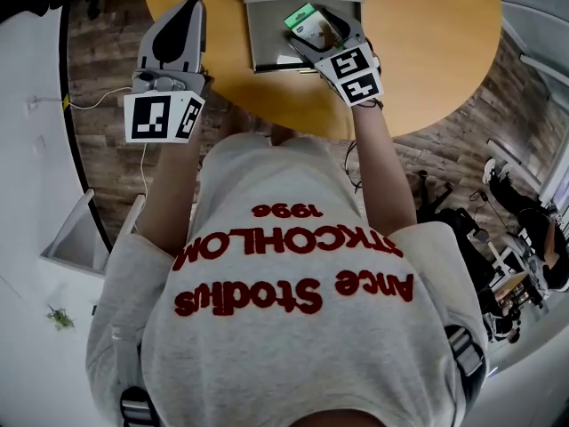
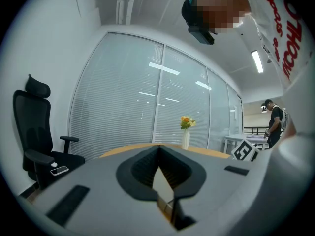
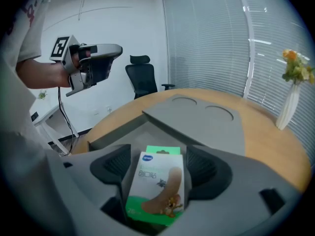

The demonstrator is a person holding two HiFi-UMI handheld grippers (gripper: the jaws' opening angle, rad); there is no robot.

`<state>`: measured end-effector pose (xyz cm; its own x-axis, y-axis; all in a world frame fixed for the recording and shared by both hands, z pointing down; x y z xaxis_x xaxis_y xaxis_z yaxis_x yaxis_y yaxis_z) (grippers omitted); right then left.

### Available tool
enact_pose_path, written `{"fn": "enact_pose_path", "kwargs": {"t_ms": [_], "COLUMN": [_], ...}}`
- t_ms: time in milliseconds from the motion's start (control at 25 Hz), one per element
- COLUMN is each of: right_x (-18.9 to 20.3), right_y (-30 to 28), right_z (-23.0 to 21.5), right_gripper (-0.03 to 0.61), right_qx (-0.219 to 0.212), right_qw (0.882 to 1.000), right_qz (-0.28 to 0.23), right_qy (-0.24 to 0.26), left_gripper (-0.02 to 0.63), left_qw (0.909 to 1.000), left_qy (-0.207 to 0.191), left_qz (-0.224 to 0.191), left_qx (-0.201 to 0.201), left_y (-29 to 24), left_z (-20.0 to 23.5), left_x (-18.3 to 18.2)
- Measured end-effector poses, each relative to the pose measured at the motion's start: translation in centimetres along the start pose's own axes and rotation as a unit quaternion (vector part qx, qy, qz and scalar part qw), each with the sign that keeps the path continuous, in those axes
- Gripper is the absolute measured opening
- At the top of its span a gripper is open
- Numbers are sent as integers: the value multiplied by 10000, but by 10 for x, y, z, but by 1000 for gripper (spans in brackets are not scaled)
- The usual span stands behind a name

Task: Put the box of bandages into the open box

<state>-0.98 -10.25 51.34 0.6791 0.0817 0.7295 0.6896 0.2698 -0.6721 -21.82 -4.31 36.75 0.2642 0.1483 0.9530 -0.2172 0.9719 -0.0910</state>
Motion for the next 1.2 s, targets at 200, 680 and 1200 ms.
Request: {"fn": "enact_pose_path", "kwargs": {"t_ms": [200, 680, 1200], "right_x": [-17, -88, -111], "right_y": [23, 136, 201], "right_z": [-12, -41, -33], "right_gripper": [357, 20, 17], "right_qx": [163, 1502, 2266], "right_qw": [9983, 9576, 9325], "right_qz": [-507, -2423, -2807], "right_qy": [-232, -416, -141], "left_gripper": [6, 6, 6], "left_qw": [9999, 9984, 9946], "left_qy": [-61, -326, -384], "left_qz": [-120, -397, -639], "left_qx": [0, 249, 720], "left_y": [0, 1, -3], "left_z": [-3, -23, -36], "left_x": [-10, -49, -80]}}
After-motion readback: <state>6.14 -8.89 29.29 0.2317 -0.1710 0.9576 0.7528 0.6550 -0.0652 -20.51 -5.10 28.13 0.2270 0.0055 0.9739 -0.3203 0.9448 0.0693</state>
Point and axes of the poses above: the fingertips, and each gripper's own axes: y backward along the fingers, z to its left, x out of its underside, the point moved 6 cm from there along y, backward along the fingers, and after that the axes turned 14 degrees about y, right-handed, at the moved point
